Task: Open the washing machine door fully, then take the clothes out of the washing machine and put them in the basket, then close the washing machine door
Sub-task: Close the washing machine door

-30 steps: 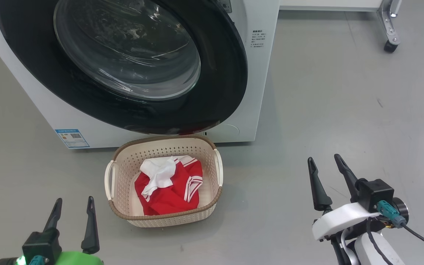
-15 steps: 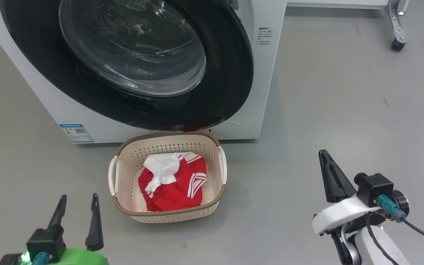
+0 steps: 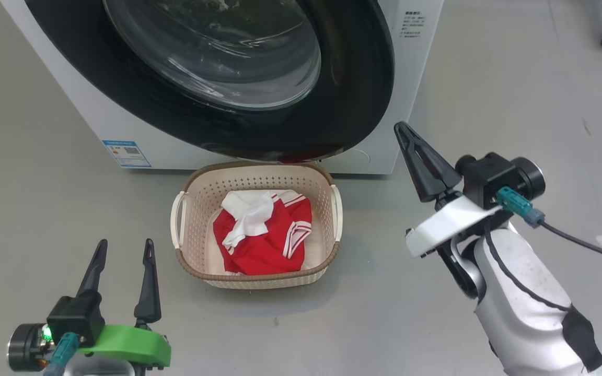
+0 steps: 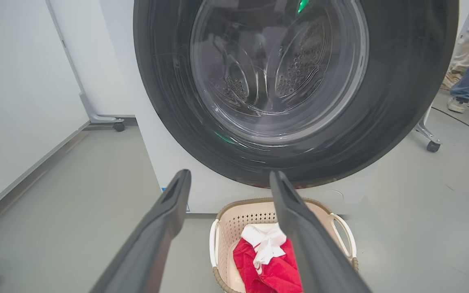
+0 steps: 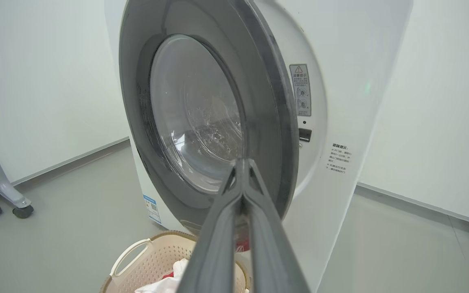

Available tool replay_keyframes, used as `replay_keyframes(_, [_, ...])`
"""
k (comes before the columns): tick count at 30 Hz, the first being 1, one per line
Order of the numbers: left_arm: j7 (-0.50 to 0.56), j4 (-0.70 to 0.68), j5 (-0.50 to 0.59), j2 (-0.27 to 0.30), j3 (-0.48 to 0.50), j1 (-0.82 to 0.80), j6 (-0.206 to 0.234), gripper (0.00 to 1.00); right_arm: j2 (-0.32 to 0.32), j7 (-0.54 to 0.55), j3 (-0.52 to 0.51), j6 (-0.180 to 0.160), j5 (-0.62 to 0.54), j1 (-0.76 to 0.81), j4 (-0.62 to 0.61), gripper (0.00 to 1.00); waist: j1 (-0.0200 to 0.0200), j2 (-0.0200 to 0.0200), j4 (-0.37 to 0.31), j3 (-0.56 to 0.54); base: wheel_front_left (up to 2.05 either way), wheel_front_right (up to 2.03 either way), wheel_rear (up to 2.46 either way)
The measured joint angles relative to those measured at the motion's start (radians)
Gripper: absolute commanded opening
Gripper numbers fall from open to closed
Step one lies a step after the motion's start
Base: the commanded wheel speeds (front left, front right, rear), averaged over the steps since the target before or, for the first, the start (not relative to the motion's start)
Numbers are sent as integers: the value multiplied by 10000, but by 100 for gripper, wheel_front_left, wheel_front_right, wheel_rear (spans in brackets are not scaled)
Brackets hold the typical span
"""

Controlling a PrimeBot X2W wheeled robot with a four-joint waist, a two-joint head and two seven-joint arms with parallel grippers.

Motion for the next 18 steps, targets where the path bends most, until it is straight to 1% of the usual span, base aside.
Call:
replay_keyframes(1, [-31,-38,0,-6,-19,-67,0,100,-10,100,88,48,-8,-226,38,0,0,0,60,71,0,0,0])
replay_keyframes(6, [-88,-73,0,-44,-211,-423,-100,100,-65,362,293,69,-10,-1200,282,0,0,0,424,417,0,0,0])
replay_keyframes(9, [-173,-79,0,-98,-337,-650,-176,100,-186,594,372,138,-8,-1949,568,0,0,0,762,717,0,0,0])
replay_keyframes(18, [-347,-25,-65,-280,-569,-1220,-267,100,-625,851,-35,140,58,-3375,1381,0,0,0,1541,1403,0,0,0])
